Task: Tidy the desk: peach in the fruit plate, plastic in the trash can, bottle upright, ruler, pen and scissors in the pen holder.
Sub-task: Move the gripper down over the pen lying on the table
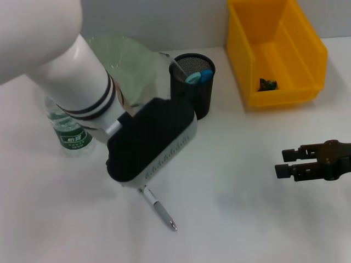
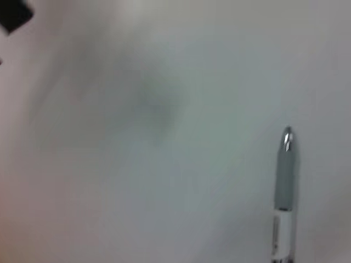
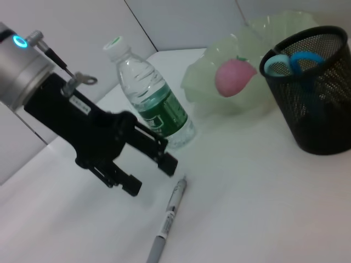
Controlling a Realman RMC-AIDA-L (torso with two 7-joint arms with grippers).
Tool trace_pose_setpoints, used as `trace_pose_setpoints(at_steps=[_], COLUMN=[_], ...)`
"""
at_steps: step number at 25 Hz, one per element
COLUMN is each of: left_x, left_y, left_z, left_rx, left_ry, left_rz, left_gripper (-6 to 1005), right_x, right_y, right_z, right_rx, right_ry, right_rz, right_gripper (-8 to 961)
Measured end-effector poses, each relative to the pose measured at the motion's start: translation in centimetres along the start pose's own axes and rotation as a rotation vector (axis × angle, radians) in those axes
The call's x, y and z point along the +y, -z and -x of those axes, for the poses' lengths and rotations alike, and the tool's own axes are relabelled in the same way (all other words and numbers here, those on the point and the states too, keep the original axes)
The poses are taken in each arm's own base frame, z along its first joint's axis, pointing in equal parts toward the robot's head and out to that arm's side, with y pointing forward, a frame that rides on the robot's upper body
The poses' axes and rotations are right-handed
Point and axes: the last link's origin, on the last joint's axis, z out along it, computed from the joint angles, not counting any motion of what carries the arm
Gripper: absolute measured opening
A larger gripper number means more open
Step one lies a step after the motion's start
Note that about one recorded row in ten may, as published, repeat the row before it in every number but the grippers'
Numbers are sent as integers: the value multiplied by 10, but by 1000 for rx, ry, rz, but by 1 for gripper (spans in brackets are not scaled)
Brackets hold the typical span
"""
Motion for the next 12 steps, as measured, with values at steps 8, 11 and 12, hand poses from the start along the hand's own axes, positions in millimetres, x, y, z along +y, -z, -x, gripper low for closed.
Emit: trace_pose_setpoints(at_steps=[8, 11, 12], left_x=[2, 2, 1], left_y=[-10, -12, -16], left_z=[-14, -14, -14], left_rx=[60, 63, 69], left_ry=[-77, -83, -93], left_rz=[75, 83, 89], left_gripper=[765, 763, 762], right_x=[0, 0, 0], right_y=[-3, -3, -3], right_z=[2, 2, 3], right_rx=[0, 1, 1], right_ry=[12, 14, 16], right_rz=[8, 8, 9], right_gripper=[730, 730, 730])
